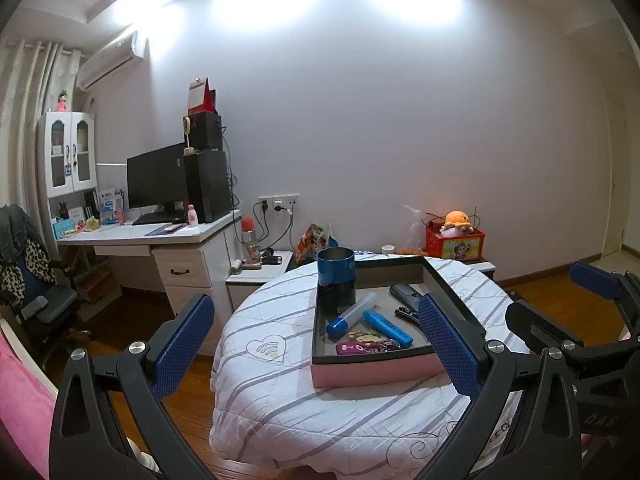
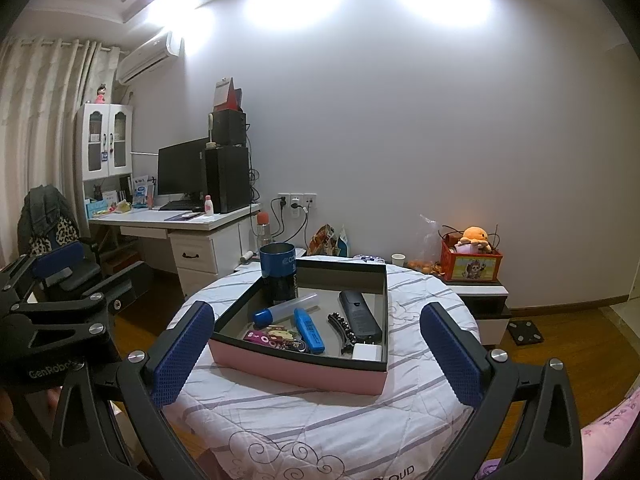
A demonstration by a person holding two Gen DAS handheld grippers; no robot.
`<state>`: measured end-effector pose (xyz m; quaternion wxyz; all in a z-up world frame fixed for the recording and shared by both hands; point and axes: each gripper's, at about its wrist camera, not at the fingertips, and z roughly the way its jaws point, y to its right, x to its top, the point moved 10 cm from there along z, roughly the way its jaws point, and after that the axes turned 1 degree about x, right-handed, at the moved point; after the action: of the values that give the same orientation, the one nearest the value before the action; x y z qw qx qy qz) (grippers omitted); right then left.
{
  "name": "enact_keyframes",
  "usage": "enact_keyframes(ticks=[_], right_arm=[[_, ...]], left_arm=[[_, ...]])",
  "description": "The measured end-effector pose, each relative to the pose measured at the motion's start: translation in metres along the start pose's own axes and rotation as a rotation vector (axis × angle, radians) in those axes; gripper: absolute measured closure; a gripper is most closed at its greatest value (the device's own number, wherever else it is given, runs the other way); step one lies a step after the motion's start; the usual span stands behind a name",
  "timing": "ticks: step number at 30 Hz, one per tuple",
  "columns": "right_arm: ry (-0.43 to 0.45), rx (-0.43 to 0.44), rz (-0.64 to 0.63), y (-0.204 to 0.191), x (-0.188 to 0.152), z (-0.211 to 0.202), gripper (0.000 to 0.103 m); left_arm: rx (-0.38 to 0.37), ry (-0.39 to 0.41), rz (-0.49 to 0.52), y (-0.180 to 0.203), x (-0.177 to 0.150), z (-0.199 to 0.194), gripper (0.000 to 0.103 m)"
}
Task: Organize rigid objects
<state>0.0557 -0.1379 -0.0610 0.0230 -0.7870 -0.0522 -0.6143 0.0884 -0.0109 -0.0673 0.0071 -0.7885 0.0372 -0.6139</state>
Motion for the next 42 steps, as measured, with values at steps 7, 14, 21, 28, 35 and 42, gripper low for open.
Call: enact_keyframes(ticks=[7,14,21,28,35,42], right_arm=[[0.001,0.004,0.003,0.001,0.0,-0.001,0.0],[-0.003,0.007,0.008,0.001,-0.001,0.0,0.0],[0.001,0.009,0.009,0.001,-0.002,-0.001,0.0],[0.003,0.007,0.009,0.001,-0.001,-0.002,0.0],[0.016,0.01,0.007,0.002,0.001,-0.002,0.0],[0.052,0.021,0.009,0.003,0.006,-0.008,0.0]], left_arm=[[0.002,0.008,0.001,0.0,0.002,-0.003,0.0],[0.004,0.011,0.003,0.0,0.003,-0.004,0.0],[0.009,0.018,0.005,-0.003,0.004,-0.007,0.0],[0.009,0.02,0.005,-0.003,0.005,-0.007,0.0],[0.006,0.041,-0.006,-0.005,0.009,-0.01,0.0],[0.002,0.059,-0.012,-0.004,0.011,-0.013,0.0]])
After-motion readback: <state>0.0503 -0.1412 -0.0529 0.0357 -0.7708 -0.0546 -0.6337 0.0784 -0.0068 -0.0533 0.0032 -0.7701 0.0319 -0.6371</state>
